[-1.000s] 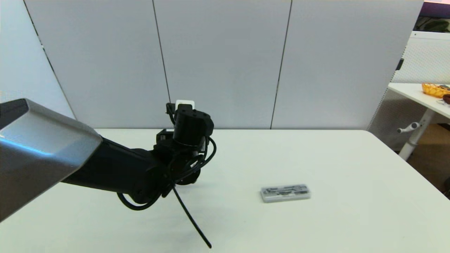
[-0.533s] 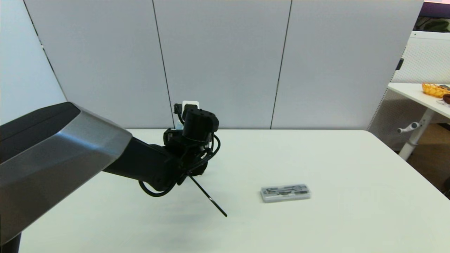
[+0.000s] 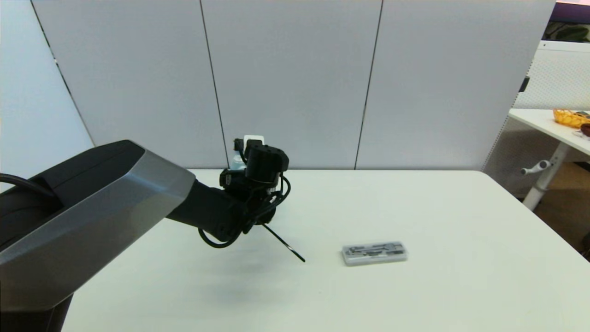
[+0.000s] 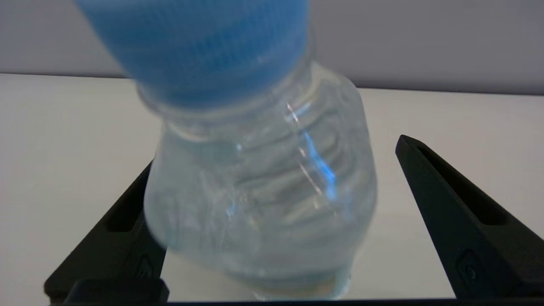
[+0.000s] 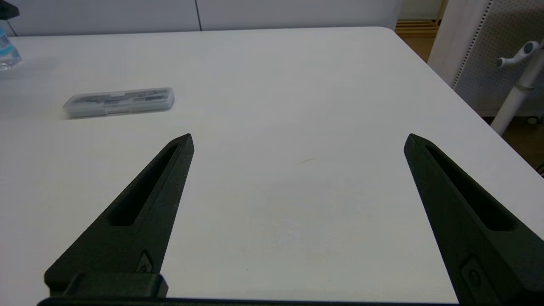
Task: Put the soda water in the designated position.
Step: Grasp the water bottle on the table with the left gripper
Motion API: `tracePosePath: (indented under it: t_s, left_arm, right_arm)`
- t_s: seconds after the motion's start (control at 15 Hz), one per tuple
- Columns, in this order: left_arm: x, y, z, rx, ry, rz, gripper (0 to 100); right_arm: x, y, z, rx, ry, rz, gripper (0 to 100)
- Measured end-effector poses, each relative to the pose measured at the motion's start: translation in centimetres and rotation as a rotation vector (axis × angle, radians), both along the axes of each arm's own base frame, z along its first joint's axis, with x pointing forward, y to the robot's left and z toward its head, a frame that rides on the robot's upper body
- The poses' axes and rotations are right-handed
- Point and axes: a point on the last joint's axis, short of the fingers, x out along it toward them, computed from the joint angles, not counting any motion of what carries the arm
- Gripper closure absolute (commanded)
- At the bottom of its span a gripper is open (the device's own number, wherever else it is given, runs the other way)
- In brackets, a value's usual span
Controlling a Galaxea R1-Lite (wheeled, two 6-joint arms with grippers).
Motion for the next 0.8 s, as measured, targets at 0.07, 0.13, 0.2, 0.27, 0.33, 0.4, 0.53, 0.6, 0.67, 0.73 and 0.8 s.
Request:
tracePosePath:
  t_s: [0.07, 0.13, 0.2, 0.27, 0.33, 0.4, 0.53, 0.6, 0.67, 0.73, 0.8]
  left_arm:
    - [0.3, -0.1, 0.0, -0.003, -0.005, -0.001, 0]
    - [0.6, -0.1, 0.0, 0.0, -0.009, 0.001, 0]
    - [0.8, -0.1, 0.0, 0.003, -0.013, 0.002, 0]
    - [1.0, 0.1, 0.0, 0.002, -0.016, 0.007, 0]
    - [1.2, 0.1, -0.1, 0.002, -0.017, 0.009, 0]
    - [1.3, 0.1, 0.0, 0.0, -0.02, 0.01, 0]
    - [1.3, 0.1, 0.1, 0.0, -0.023, 0.01, 0]
    - [1.4, 0.2, 0.2, 0.001, -0.026, 0.012, 0]
    - [1.4, 0.3, 0.3, 0.0, -0.031, 0.013, 0]
    - [1.5, 0.3, 0.5, -0.004, -0.041, 0.013, 0]
    - [1.5, 0.3, 0.7, -0.004, -0.056, 0.01, 0]
  right_arm:
    - [0.0, 0.0, 0.0, 0.0, 0.0, 0.0, 0]
    - [0.0, 0.0, 0.0, 0.0, 0.0, 0.0, 0]
    - [0.0, 0.0, 0.0, 0.0, 0.0, 0.0, 0]
    - [0.0, 0.0, 0.0, 0.0, 0.0, 0.0, 0]
    - [0.0, 0.0, 0.0, -0.001, 0.0, 0.0, 0]
    - [0.0, 0.0, 0.0, 0.0, 0.0, 0.0, 0]
    - [0.0, 0.0, 0.0, 0.0, 0.0, 0.0, 0]
    - [0.0, 0.0, 0.0, 0.0, 0.0, 0.0, 0]
    - [0.0, 0.0, 0.0, 0.0, 0.0, 0.0, 0]
    - [0.0, 0.0, 0.0, 0.0, 0.0, 0.0, 0]
    - [0.0, 0.0, 0.0, 0.0, 0.0, 0.0, 0]
